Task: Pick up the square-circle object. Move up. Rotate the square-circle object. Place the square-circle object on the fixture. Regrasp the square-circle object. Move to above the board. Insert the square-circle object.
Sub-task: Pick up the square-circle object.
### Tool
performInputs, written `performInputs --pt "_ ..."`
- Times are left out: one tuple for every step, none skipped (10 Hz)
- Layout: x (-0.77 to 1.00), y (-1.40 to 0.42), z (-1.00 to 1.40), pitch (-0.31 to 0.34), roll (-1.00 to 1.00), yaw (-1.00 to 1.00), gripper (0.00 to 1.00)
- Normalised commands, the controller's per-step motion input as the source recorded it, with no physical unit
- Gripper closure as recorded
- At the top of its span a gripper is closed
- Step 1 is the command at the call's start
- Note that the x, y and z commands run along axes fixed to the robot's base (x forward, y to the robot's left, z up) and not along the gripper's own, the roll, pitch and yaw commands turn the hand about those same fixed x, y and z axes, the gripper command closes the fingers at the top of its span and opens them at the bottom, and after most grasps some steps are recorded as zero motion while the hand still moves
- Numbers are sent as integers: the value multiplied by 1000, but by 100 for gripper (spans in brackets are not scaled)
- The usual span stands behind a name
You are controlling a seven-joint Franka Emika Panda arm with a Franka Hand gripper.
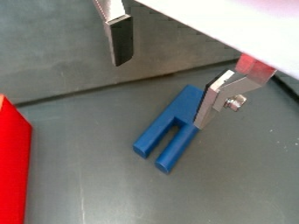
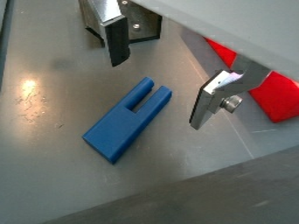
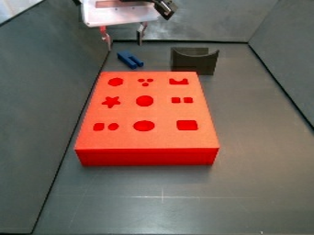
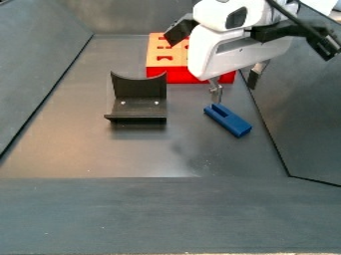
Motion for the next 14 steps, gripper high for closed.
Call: performInputs --pt "300 -43 -669 29 -199 0 0" --pt "363 -20 -594 44 -221 -51 0" --pt "363 -14 -563 57 -224 -54 0" --pt "100 0 -540 0 -284 -14 0" --pt "-14 0 -443 -43 -223 0 0" --pt "-74 0 -369 -76 -193 43 0" --pt "0 6 -286 -11 -174 23 0" --pt "0 0 -260 0 -201 0 0" --pt "0 0 -223 0 -211 0 0" --pt "0 0 -186 -16 -179 0 0" --pt "0 0 -149 -33 -139 0 0" --pt "-106 0 -163 -187 -46 66 0" --pt "0 0 0 0 0 0 100" --pt "0 0 0 0 0 0 100"
